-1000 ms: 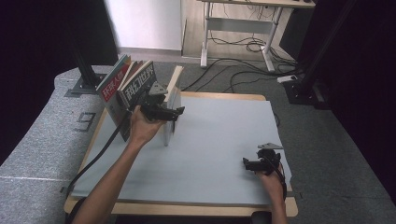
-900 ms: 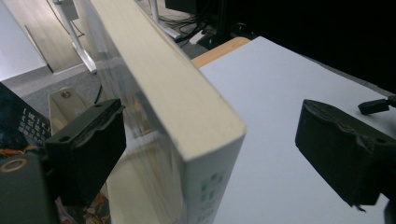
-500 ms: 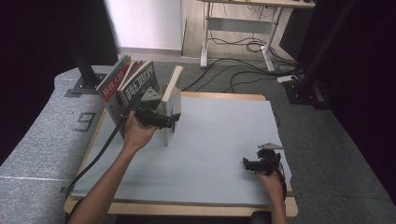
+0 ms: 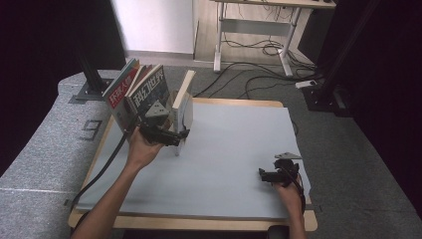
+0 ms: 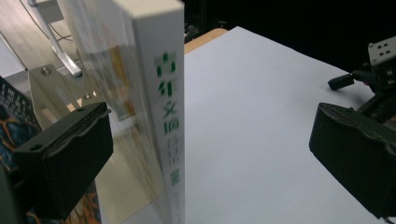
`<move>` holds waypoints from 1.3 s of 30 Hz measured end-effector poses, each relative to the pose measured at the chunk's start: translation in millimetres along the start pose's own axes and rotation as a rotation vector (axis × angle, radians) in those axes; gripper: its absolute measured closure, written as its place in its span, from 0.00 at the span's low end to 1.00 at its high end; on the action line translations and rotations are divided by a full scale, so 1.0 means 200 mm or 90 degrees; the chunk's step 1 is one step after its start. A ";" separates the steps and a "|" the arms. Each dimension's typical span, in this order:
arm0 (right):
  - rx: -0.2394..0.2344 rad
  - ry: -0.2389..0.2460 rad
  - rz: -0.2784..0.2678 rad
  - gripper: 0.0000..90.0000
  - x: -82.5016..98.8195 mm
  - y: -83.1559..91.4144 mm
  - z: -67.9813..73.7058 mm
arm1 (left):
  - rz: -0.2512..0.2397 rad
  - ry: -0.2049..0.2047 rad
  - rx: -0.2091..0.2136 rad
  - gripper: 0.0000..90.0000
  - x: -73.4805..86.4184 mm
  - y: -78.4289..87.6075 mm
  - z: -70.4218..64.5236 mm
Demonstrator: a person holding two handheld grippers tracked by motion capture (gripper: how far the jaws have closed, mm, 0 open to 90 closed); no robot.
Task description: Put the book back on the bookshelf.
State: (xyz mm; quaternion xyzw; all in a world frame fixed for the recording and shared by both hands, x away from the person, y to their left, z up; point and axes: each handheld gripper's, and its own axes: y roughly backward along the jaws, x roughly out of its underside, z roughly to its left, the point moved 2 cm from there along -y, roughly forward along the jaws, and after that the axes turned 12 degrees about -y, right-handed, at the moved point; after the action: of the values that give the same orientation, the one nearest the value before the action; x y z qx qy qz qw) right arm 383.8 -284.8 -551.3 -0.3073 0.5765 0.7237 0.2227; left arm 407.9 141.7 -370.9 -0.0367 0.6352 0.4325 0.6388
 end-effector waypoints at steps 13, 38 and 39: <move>0.000 0.001 0.000 0.00 0.00 0.00 0.00 | -0.007 0.004 0.010 0.00 0.14 0.08 -0.01; 0.001 0.001 -0.001 0.00 0.00 0.00 0.00 | 0.025 0.000 0.025 0.00 0.48 0.14 -0.09; 0.001 0.001 -0.001 0.00 0.00 0.00 0.00 | 0.031 -0.004 0.027 0.00 0.50 0.13 -0.10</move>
State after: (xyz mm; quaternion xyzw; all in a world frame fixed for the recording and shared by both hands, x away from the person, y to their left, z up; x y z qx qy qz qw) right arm 383.6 -284.8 -551.3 -0.3083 0.5768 0.7228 0.2231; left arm 359.2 197.3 -446.1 -0.0064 0.6432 0.4343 0.6306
